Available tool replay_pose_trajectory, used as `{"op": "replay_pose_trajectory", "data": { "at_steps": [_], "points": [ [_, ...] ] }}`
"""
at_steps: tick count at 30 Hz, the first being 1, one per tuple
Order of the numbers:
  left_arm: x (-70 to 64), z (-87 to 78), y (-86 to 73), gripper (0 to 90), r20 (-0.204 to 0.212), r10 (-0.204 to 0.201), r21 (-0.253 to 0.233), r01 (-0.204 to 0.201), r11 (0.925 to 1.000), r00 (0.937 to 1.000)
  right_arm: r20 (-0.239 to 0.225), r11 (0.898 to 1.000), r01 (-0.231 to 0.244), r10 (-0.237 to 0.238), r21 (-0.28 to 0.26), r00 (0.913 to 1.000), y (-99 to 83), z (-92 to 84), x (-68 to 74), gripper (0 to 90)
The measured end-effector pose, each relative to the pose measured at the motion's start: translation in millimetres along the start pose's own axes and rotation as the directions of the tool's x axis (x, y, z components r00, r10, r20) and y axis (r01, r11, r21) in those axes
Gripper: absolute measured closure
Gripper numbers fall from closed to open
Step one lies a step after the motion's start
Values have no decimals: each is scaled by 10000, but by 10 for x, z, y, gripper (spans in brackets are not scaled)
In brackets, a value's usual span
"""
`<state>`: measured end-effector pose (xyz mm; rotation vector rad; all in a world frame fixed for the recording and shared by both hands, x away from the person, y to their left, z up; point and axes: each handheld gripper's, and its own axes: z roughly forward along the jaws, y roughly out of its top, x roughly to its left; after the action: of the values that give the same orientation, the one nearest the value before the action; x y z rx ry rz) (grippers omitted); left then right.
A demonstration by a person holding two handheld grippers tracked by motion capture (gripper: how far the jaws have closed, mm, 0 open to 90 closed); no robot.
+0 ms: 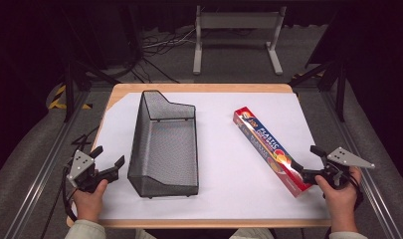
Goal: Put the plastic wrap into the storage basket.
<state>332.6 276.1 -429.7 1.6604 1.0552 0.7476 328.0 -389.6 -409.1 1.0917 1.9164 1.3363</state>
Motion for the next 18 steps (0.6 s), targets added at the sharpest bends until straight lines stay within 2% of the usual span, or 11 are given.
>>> {"op": "replay_pose_trajectory", "data": {
  "at_steps": [6, 8, 14, 18],
  "points": [
    [0, 2, 1, 161, -19, -59, -35, 59, 10000, 10000, 86, 9997, 232, -233, 85, 9997, 20, 12, 23, 35],
    [0, 10, -1, 161, -23, 5, 4, -5, 10000, 10000, 39, 9996, 167, -168, 231, 9999, 19, 41, 29, 25],
    [-8, 12, -7, 161, -53, 16, 34, -16, 10000, 10000, 95, 9998, 44, -46, 188, 9999, 66, 69, 38, 25],
    [-16, 13, -10, 161, -82, 87, 86, -86, 9999, 9999, 141, 9995, 49, -53, 306, 9999, 122, 76, 34, 61]
  ]
}}
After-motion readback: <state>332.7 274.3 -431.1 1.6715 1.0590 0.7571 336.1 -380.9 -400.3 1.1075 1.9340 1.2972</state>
